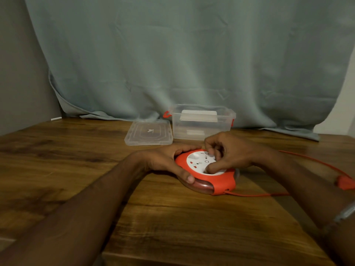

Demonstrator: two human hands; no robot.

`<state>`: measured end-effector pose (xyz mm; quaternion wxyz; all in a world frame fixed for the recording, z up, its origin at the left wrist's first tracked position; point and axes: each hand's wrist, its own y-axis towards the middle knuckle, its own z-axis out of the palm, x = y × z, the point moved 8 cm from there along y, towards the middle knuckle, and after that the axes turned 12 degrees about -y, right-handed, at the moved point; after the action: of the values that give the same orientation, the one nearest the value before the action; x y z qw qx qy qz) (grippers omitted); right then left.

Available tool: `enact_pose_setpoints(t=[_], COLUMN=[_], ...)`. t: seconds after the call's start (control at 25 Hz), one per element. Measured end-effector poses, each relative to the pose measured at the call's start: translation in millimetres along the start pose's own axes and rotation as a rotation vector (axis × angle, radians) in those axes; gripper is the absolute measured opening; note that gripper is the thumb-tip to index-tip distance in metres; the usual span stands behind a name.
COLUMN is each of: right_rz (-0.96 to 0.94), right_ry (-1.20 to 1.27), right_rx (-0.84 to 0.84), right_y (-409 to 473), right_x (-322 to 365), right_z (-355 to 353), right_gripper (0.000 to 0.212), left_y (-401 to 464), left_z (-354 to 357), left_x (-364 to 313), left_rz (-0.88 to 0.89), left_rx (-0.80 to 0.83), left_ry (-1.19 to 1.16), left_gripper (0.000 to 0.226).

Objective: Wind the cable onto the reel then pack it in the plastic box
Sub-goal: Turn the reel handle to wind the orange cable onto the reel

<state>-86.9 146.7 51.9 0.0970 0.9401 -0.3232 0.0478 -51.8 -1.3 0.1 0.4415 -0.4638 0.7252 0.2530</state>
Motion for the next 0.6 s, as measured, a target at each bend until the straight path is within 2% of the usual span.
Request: enact_pose_setpoints(t=[0.08, 0.24, 0.4, 0.48, 0.6], right_rz=[-0.013, -0.055, -0.129, -0.141, -0.156], right_ry=[-0.055, -0.085, -0.111, -0.069, 0.109], right_rx=[-0.014, -0.05, -0.059, -0.057, -0.041], right_y=[1.1, 3.9, 7.6, 6.2, 0.4], right_x=[4.6, 14.3, 22.1, 20.8, 18.6], right_z=[1.0, 3.8, 6.7, 5.0, -3.8], right_gripper=[0.047, 0.057, 0.06, 0.051, 0.017], left_y=[-1.0, 0.1, 0.2, 1.2, 2.0], left_z=[1.3, 1.5, 2.3, 3.3, 2.5], left_x=[-3.1, -6.1, -5.7, -6.0, -4.6], left_rz=[0.012, 0.028, 0.05, 0.078, 0.066], left_rx=[0.002, -0.009, -0.001, 0.012, 0.013], left_ry=[-0.004, -0.013, -0.039, -0.038, -0.035], left_gripper=[0.097, 0.088, 0.098, 0.091, 0.085])
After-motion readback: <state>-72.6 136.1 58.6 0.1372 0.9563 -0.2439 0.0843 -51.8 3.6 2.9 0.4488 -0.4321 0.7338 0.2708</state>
